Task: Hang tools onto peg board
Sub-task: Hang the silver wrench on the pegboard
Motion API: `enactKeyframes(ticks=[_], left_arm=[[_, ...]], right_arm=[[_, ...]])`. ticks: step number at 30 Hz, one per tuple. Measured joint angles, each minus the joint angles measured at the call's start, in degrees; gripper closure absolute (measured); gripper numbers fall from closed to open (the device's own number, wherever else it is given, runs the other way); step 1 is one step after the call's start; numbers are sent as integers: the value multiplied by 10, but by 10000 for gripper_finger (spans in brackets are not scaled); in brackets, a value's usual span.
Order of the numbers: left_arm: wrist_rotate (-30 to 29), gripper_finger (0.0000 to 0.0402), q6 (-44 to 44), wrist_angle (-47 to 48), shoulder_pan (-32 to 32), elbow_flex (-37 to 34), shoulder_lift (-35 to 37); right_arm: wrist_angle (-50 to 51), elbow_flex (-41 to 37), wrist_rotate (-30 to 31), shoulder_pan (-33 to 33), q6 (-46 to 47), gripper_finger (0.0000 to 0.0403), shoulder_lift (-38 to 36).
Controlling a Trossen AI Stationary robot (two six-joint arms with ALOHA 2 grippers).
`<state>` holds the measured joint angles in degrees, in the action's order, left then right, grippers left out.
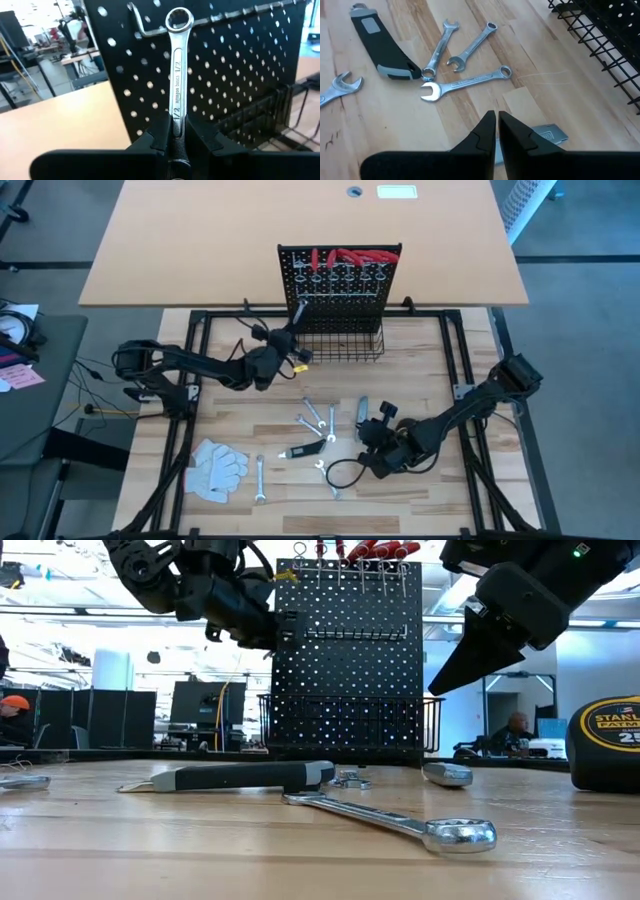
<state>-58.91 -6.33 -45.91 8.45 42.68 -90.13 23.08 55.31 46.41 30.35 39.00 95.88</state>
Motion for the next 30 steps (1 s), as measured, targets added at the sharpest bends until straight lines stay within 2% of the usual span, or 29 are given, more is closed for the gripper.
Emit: enactKeyframes(ticks=[15, 24, 30], left_arm=[[7, 372, 44, 28, 25, 0, 0], [16, 276, 67, 41, 31, 0, 1], [14, 240, 20, 51, 25, 0, 31]], right_arm=[[-1, 0, 0, 0, 0, 374, 0], [-1, 0, 0, 0, 0, 374, 0], [-1, 0, 0, 0, 0, 374, 0]])
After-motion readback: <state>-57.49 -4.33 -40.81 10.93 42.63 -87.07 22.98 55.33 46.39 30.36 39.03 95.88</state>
